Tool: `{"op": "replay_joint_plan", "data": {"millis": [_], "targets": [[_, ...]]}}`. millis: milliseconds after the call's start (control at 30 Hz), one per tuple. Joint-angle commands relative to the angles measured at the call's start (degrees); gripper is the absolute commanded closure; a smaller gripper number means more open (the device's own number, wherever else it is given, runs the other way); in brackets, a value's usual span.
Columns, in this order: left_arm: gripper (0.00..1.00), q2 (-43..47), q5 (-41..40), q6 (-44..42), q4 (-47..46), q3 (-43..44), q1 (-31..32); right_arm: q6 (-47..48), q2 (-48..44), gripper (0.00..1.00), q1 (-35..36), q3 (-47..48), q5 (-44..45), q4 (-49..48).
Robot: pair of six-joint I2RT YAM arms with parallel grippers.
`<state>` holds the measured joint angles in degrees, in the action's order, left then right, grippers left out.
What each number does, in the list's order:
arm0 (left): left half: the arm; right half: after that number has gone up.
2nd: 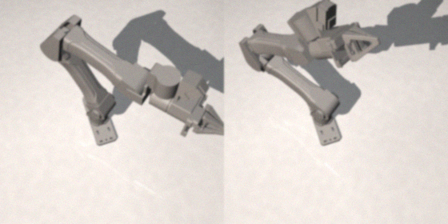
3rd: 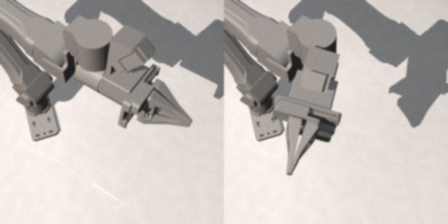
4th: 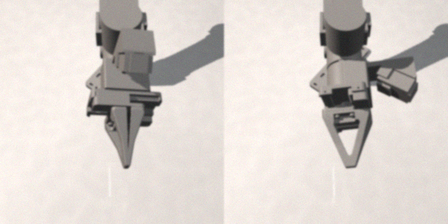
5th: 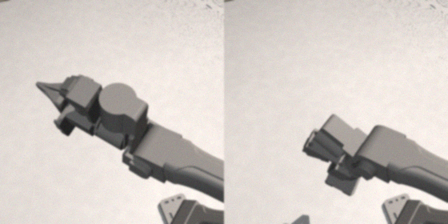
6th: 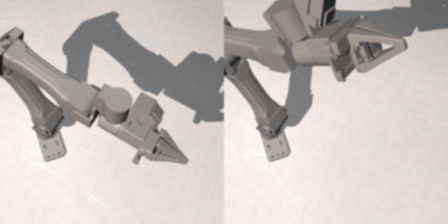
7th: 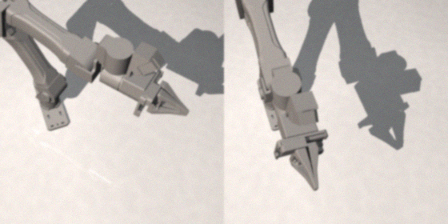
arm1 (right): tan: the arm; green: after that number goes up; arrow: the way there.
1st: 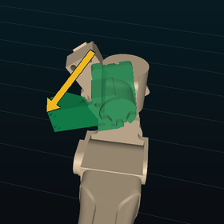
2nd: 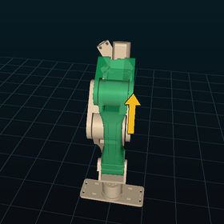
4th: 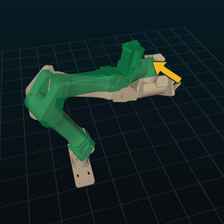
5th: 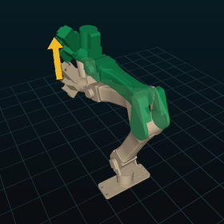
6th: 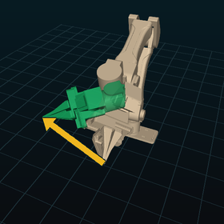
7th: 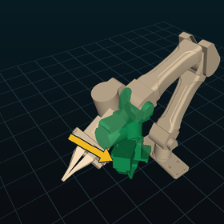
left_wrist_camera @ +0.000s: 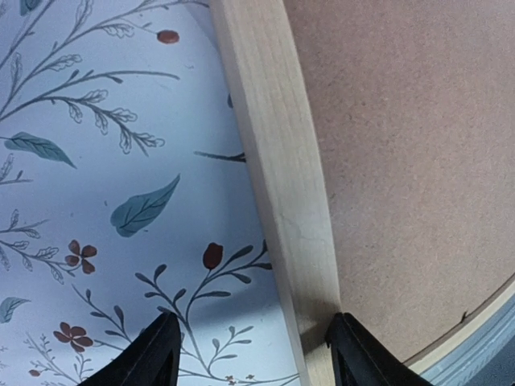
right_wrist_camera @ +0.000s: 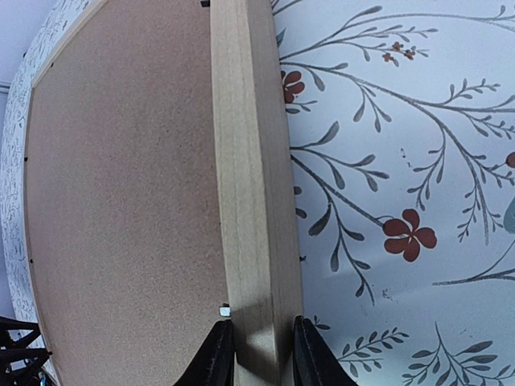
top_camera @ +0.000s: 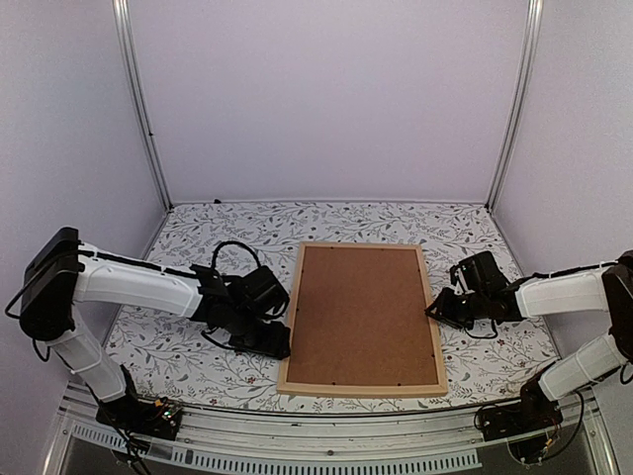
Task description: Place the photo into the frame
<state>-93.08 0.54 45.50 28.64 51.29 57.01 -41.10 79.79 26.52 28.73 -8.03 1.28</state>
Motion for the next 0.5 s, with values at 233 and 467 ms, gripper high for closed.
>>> {"op": "replay_joint_plan", "data": {"millis": [233, 467], "targets": [[0.34, -4.69, -0.36, 0.36, 0.34, 2.33, 3.49, 0.68, 1.17, 0.73, 1.25, 0.48, -2.34, 4.96], [0.34, -7.84, -0.36, 0.30, 1.32, 3.96, 4.86, -0.01, 1.05, 0.73, 1.30, -1.31, -2.77, 3.71]]}}
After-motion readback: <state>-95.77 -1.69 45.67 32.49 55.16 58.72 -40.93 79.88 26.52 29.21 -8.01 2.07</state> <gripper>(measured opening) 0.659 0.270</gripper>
